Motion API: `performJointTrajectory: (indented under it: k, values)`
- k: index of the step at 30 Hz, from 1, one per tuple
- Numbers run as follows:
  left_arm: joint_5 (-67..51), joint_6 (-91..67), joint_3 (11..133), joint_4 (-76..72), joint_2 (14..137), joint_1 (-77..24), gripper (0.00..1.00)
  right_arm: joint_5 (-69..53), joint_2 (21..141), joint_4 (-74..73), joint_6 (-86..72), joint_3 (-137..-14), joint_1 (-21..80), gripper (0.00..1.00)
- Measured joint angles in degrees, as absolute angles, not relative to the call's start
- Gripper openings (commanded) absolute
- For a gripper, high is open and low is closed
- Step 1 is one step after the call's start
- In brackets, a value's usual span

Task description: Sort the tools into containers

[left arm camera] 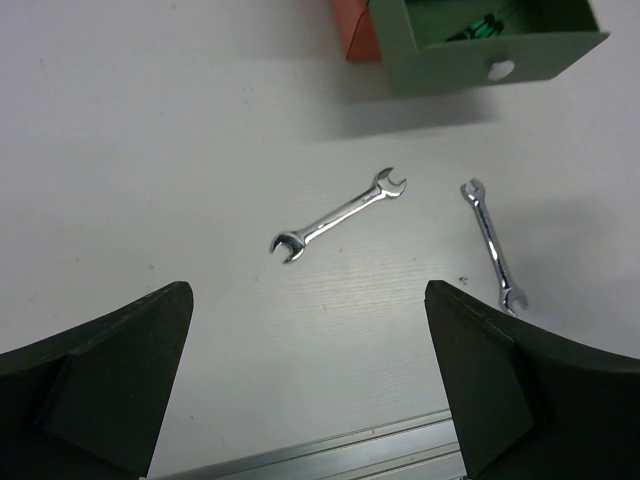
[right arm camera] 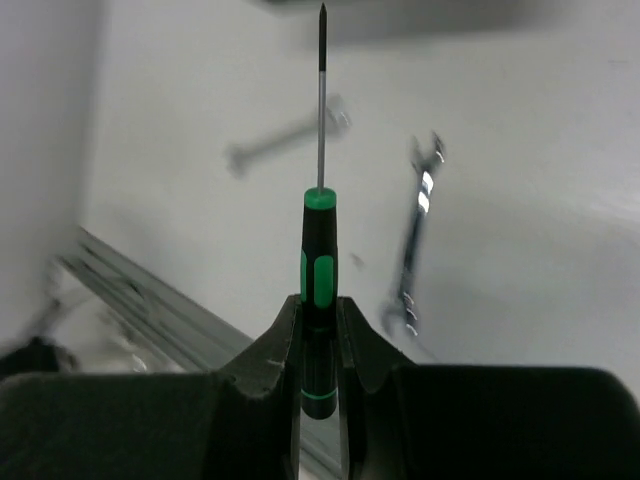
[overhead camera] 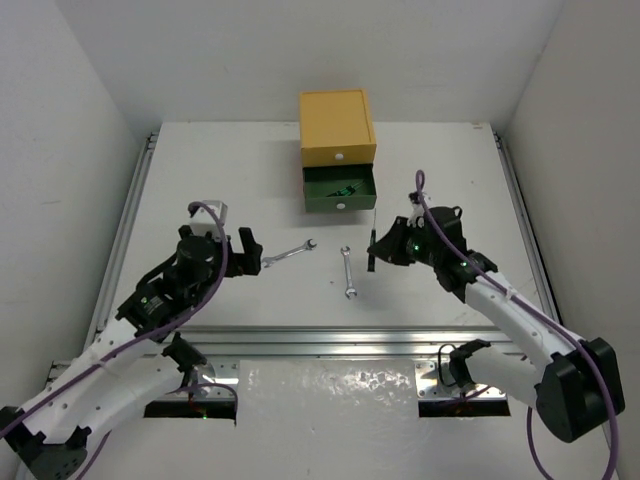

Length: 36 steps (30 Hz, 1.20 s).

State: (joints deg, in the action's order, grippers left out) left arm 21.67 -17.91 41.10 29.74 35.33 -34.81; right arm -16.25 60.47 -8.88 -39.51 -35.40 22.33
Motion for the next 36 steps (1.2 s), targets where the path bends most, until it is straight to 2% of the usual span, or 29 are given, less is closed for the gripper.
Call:
performJointTrajectory:
  k: [3,7,14,19,28,29,32,33,36]
  values:
    - [21.34,-17.91,40.23,29.78,37.08,-34.79,1.00,-12.93,61.30,3.99,-50.87,-32.69,22.81,0.02]
    - [20.47,-17.89,39.94,29.50,36.45,-34.79,1.00,1.39,65.56,11.18,-64.93,-33.06,26.65,0.01]
    - [18.65,-17.78,39.81,28.51,34.22,-34.79,1.00,18.17,79.18,11.70,-81.32,-48.90,31.05,0.03]
    - [17.21,-17.39,39.18,28.03,31.81,-34.79,1.00,22.96,86.19,11.88,-87.96,-56.53,32.03,0.05]
    - [14.90,-16.80,38.89,26.94,31.46,-34.79,1.00,25.15,95.22,12.32,-90.17,-60.53,33.19,0.14]
    - [14.59,-16.78,38.87,26.94,31.66,-34.79,1.00,25.26,95.66,12.32,-90.11,-60.97,33.21,0.16]
    - [13.82,-16.71,38.87,26.92,32.01,-34.79,1.00,25.32,96.42,12.40,-89.95,-62.17,33.21,0.29]
    - [13.65,-16.64,38.87,26.89,32.03,-34.79,1.00,25.30,96.53,12.43,-89.86,-62.46,33.21,0.37]
    - [13.43,-16.58,38.87,26.74,31.97,-34.79,1.00,24.56,96.57,12.45,-89.56,-62.83,33.21,0.45]
